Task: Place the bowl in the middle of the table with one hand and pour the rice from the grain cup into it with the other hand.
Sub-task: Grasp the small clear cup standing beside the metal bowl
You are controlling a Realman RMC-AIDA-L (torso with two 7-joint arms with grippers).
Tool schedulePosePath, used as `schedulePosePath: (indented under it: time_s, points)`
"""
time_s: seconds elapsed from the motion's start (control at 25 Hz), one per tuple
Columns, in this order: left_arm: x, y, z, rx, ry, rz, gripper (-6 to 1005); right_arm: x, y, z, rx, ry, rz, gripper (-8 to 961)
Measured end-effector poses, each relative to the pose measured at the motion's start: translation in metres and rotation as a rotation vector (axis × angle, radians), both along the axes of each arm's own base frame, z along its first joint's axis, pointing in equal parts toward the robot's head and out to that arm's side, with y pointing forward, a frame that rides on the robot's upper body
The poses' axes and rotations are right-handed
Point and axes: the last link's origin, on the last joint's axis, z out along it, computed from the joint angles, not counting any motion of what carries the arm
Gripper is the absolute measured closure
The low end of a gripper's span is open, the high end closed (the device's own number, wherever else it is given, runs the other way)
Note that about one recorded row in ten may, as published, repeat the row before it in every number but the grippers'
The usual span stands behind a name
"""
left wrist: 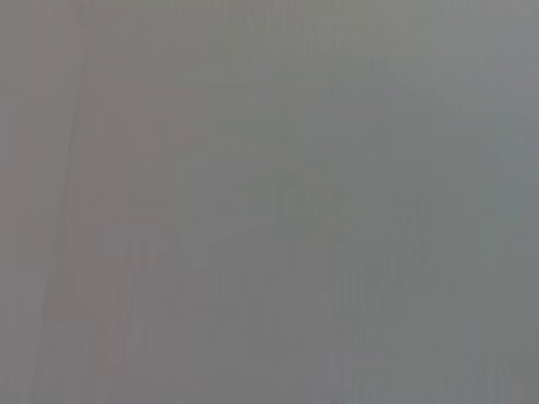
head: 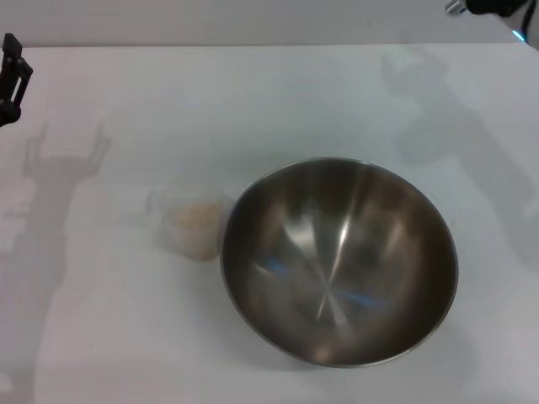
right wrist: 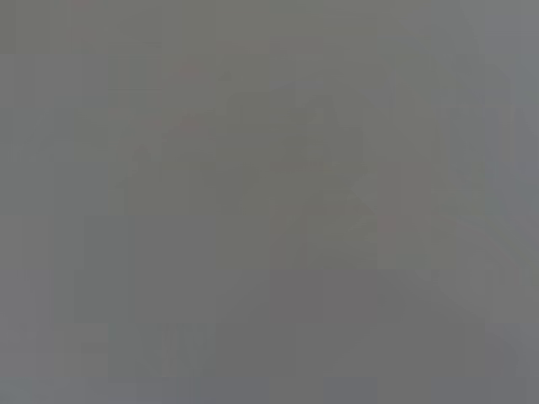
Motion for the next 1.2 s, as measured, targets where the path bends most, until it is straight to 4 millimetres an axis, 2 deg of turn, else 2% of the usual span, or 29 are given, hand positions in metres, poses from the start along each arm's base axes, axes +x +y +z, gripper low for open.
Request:
schedulePosePath:
  time_s: [0.08, 0.12, 0.16, 0.24, 0.28, 0.32, 0.44, 0.48, 0.52, 0.56, 0.68, 0.72, 0.76, 0.92, 1.08, 1.12, 1.2]
  points:
    - [0.0, 0.001, 0.0, -0.001, 0.0, -0.001, 198, 0.005, -0.005, 0.001, 0.085, 0.059, 0.051, 477]
    - [0.001, 0.001, 0.0, -0.001, -0.001, -0.002, 199, 0.013, -0.01, 0.0, 0.16, 0.134, 0.093, 477]
    - [0.001, 0.001, 0.0, -0.001, -0.001, -0.002, 199, 0.013, -0.01, 0.0, 0.16, 0.134, 0.093, 477]
    - [0.001, 0.002, 0.0, -0.002, -0.001, -0.002, 200, 0.025, -0.016, -0.002, 0.215, 0.213, 0.122, 477]
    - [0.001, 0.002, 0.0, -0.001, -0.001, -0.002, 200, 0.034, -0.019, -0.003, 0.234, 0.253, 0.127, 477]
    - [0.001, 0.002, 0.0, -0.002, -0.002, -0.003, 201, 0.051, -0.025, -0.004, 0.262, 0.347, 0.135, 477]
    - [0.001, 0.0, 0.0, 0.001, -0.005, -0.004, 202, 0.079, -0.034, -0.004, 0.278, 0.496, 0.141, 477]
    - [0.001, 0.0, 0.0, 0.001, -0.005, -0.004, 202, 0.079, -0.034, -0.004, 0.278, 0.496, 0.141, 477]
    - [0.001, -0.002, -0.001, -0.002, -0.007, -0.004, 202, 0.1, -0.042, -0.005, 0.276, 0.566, 0.125, 477]
    - [0.001, -0.002, -0.001, -0.002, -0.007, -0.004, 203, 0.1, -0.042, -0.005, 0.276, 0.566, 0.125, 477]
    - [-0.001, -0.008, -0.003, -0.007, -0.008, -0.007, 204, 0.128, -0.054, -0.006, 0.267, 0.652, 0.11, 477]
    - [0.0, -0.011, -0.004, -0.009, -0.007, -0.014, 204, 0.146, -0.062, -0.007, 0.251, 0.688, 0.085, 477]
    - [0.0, -0.015, -0.005, -0.013, -0.004, -0.026, 205, 0.146, -0.062, -0.007, 0.251, 0.688, 0.085, 477]
    - [0.003, -0.03, -0.013, -0.042, 0.011, -0.074, 206, 0.167, -0.072, -0.004, 0.246, 0.734, 0.042, 477]
    - [0.002, -0.049, -0.019, -0.074, 0.021, -0.103, 208, 0.171, -0.073, -0.002, 0.254, 0.726, 0.032, 477]
    - [0.001, -0.06, -0.024, -0.098, 0.026, -0.117, 208, 0.171, -0.073, -0.001, 0.254, 0.722, 0.032, 477]
    - [0.0, -0.064, -0.026, -0.111, 0.029, -0.123, 209, 0.171, -0.072, -0.001, 0.253, 0.72, 0.031, 477]
